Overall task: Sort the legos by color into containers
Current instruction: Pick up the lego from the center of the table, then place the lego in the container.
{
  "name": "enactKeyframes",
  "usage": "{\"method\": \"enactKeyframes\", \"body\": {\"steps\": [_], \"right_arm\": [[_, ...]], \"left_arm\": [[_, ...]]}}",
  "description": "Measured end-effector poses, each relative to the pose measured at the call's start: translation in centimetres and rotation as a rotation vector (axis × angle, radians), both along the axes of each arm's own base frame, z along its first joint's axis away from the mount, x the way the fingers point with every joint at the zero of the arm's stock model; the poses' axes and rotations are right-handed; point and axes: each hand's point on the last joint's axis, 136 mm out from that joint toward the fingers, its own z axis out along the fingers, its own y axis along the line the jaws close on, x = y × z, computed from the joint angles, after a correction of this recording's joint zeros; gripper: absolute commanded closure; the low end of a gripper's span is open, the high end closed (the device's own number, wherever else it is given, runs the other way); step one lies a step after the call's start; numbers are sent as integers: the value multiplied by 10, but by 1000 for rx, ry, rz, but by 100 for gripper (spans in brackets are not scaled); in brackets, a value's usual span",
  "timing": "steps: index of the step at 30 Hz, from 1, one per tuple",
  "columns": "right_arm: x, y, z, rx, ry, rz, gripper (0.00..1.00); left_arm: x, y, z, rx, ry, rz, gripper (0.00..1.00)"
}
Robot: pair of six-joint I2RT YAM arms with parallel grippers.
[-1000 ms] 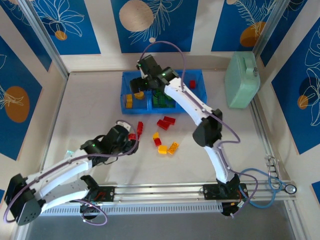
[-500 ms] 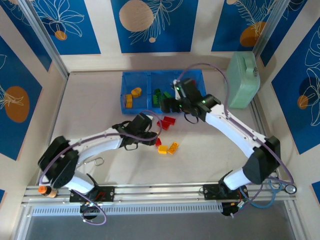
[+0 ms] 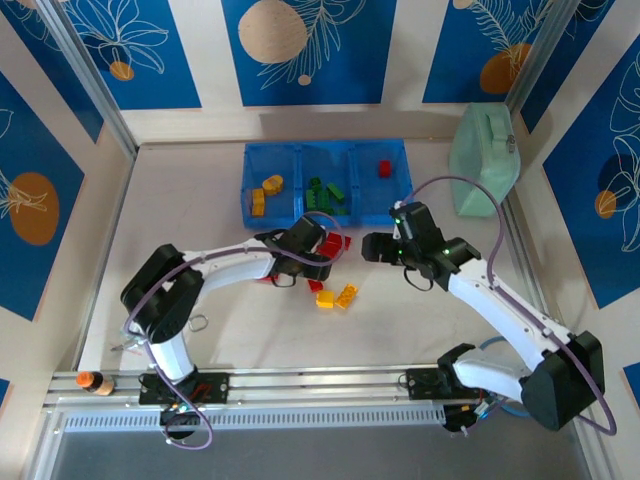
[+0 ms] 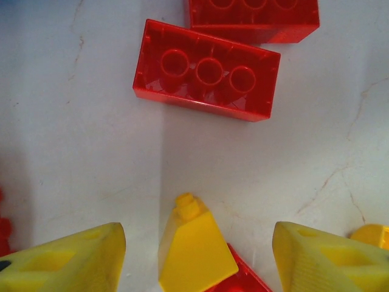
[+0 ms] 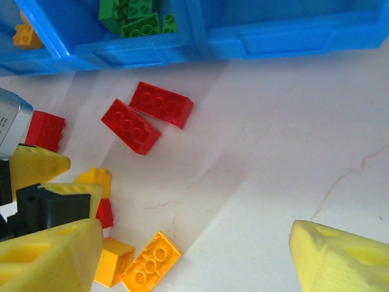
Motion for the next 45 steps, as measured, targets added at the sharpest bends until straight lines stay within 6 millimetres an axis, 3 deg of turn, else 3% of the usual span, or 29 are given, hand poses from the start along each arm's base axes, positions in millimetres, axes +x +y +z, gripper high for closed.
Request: {"method": "enactKeyframes", "body": {"steps": [6, 16, 22, 26, 33, 36, 41, 45], "right_arm": [[-8, -5, -11, 26, 21, -20, 21], [-13, -4, -20, 43, 48, -23, 23], [-13, -2, -22, 53, 52, -23, 24], [-15, 2, -23, 61, 53, -13, 25], [-29, 16, -49, 45, 126, 34, 22], [-38, 24, -63, 29, 168, 57, 19], [-51, 39, -78, 7, 221, 98, 14], [-61, 46, -91, -23, 266, 115, 14]], "left_arm": [[-1, 2, -15, 31, 28, 5, 40], [1, 2, -26, 49, 47, 22, 66], [3, 7, -21, 65, 30, 39, 70], [11, 16, 5, 37, -5, 58, 70], [75, 54, 99, -77, -189, 176, 70], [105, 75, 129, -97, -256, 225, 70], [148, 106, 147, -79, -297, 294, 70], [178, 121, 132, -44, -277, 329, 69]]}}
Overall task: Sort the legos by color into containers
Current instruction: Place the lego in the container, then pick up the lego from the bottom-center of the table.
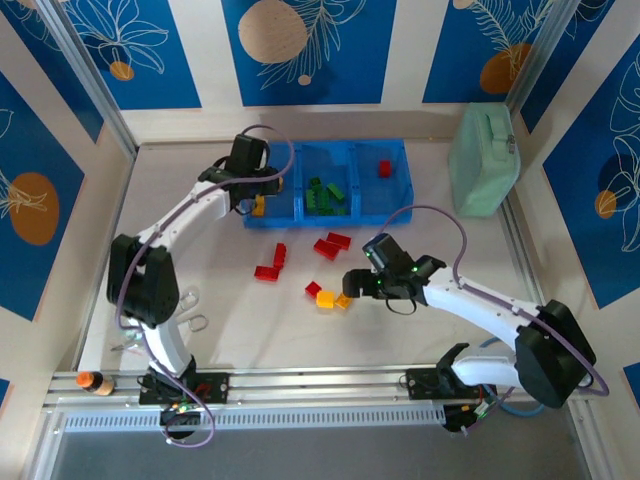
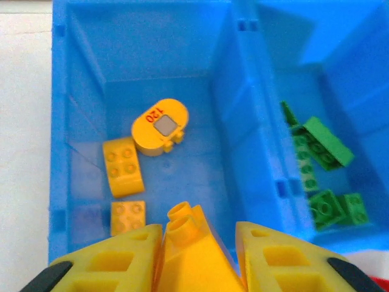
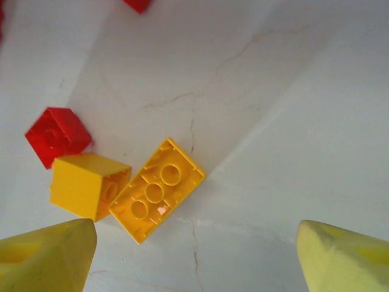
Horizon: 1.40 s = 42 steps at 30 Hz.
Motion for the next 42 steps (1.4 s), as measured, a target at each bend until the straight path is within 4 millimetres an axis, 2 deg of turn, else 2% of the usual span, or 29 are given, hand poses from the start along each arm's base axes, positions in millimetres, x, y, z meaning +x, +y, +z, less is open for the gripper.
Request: {"method": "enactKeyframes", "body": {"steps": [4, 8, 10, 13, 14, 19, 21, 24, 29, 32, 34, 36, 42], "right_arm": [[-5, 5, -6, -20, 22, 7, 14], [-6, 9, -3, -18, 19, -1, 14], [-6, 11, -3, -19, 20, -6, 14], [-7, 12, -5, -36, 33, -11, 12], [-7, 12, -6, -42, 37, -12, 12], [-6, 9, -4, -63, 39, -27, 11], [-5, 9, -3, -64, 38, -31, 11], [-5, 9, -1, -65, 39, -34, 11], [-3, 13, -1, -69, 47, -40, 16], [-4, 15, -5, -77, 61, -44, 20], [-6, 16, -8, -84, 73, -46, 24], [-6, 17, -12, -93, 83, -48, 28], [-5, 21, -25, -126, 122, -56, 35]], "left_arm": [[14, 8, -25, 28, 56, 11, 67], [18, 9, -39, 41, 87, 5, 63], [20, 9, -39, 50, 91, -3, 56], [24, 7, -31, 46, 73, -12, 38], [25, 6, -29, 47, 68, -18, 35], [25, 4, -19, 35, 52, -28, 30], [22, 4, -7, 26, 31, -29, 30], [12, 5, 24, 5, -25, -33, 29], [-22, 4, 83, -43, -155, -59, 29], [-49, -1, 100, -67, -207, -85, 29], [-67, -1, 97, -72, -215, -94, 29], [-84, 0, 82, -70, -199, -98, 29], [-131, 21, 7, -41, -71, -61, 28]]}}
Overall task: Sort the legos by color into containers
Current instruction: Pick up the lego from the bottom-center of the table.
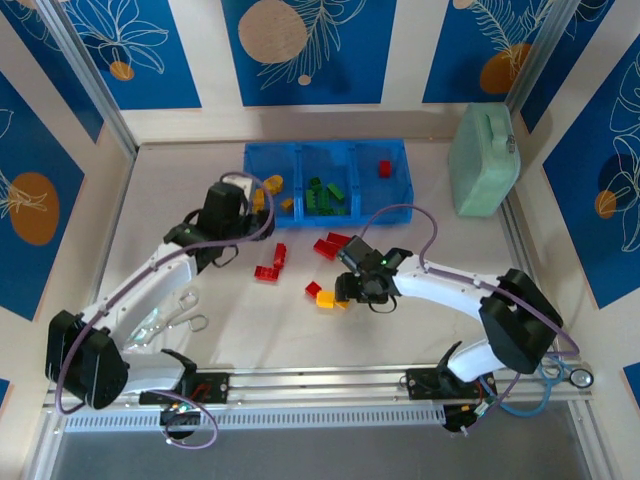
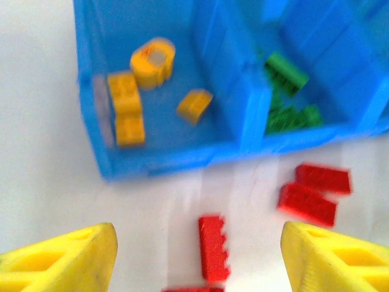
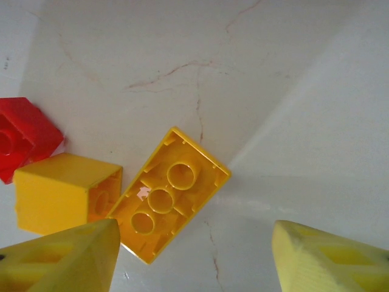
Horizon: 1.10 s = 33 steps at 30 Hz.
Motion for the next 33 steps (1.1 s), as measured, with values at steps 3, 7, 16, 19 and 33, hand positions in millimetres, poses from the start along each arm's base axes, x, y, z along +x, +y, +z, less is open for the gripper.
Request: {"method": "enactKeyframes", "body": {"steps": [3, 7, 16, 19, 33], "right_arm": [[0, 3, -6, -17, 16, 6, 36], [3, 11, -9, -24, 24, 11, 38], [6, 19, -30, -79, 74, 2, 49], [7, 19, -30, -110, 78, 1, 55], [31, 47, 7, -126, -8, 30, 73]], "left_arm": [[-19, 10, -31, 7, 62, 26, 28], [-41, 19, -49, -9, 89, 48, 28], [-79, 35, -64, -67, 78, 89, 29], [-92, 39, -81, -68, 109, 100, 29], [-116, 41, -97, -101, 133, 106, 29]]}}
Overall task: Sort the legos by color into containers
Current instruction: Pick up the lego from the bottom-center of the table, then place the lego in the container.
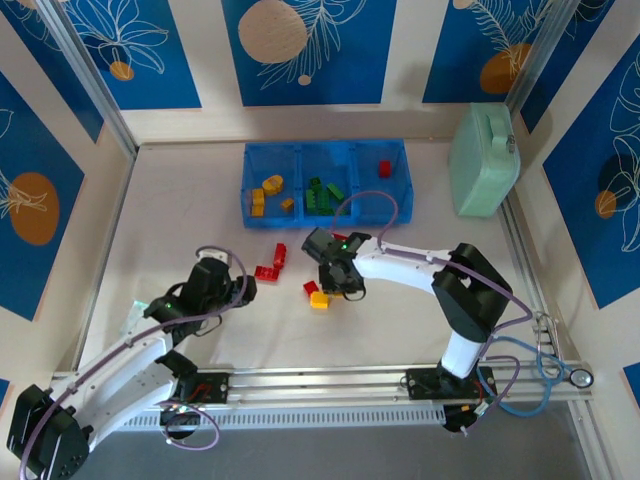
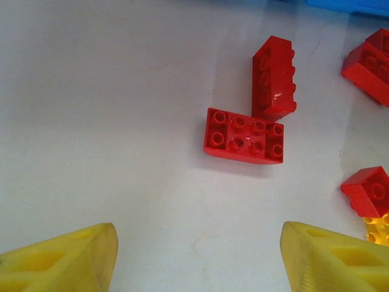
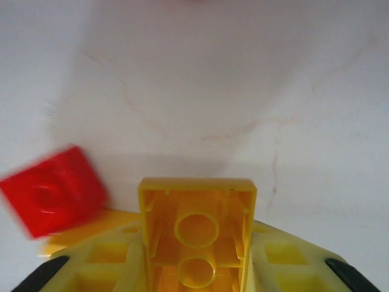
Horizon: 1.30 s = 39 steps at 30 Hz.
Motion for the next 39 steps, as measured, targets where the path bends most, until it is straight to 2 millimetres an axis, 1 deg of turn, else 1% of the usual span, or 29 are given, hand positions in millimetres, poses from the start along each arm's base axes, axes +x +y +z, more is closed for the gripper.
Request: {"method": "enactKeyframes", "body": {"steps": [1, 4, 6, 9, 12, 18, 23, 26, 28, 30, 32, 34, 35, 36, 39], "right_arm": [[5, 5, 9, 10, -18, 8, 73], [28, 24, 43, 58, -92, 34, 73], [46, 39, 66, 88, -141, 54, 73], [71, 56, 90, 113, -193, 80, 72], [97, 74, 104, 119, -227, 108, 72], [150, 107, 114, 122, -272, 157, 73], [189, 129, 121, 135, -321, 190, 71], [207, 138, 118, 143, -346, 216, 68], [215, 142, 113, 148, -353, 234, 66], [223, 143, 106, 146, -358, 250, 56], [227, 141, 99, 139, -354, 259, 49], [230, 138, 97, 133, -351, 261, 32], [231, 137, 98, 133, -353, 261, 26], [233, 136, 100, 134, -359, 262, 21], [235, 133, 103, 137, -366, 255, 21]], "left_arm": [[-1, 0, -1, 2, 0, -1, 29], [-4, -1, -5, 9, 8, -8, 29], [-6, -2, -8, 16, 12, -15, 29], [-12, -6, -14, 30, 20, -31, 29], [-19, -10, -20, 48, 23, -54, 29], [-26, -18, -22, 64, 14, -81, 29], [-28, -18, -21, 70, 8, -75, 30], [-27, -16, -20, 79, -1, -68, 30], [-27, -15, -18, 80, -7, -66, 30], [-28, -14, -18, 86, -9, -63, 30], [-28, -13, -19, 90, -8, -63, 30], [-28, -13, -20, 95, -4, -65, 29], [-29, -13, -21, 98, -2, -65, 30], [-29, -14, -22, 102, 1, -68, 29], [-30, -15, -24, 111, 10, -74, 29]]}}
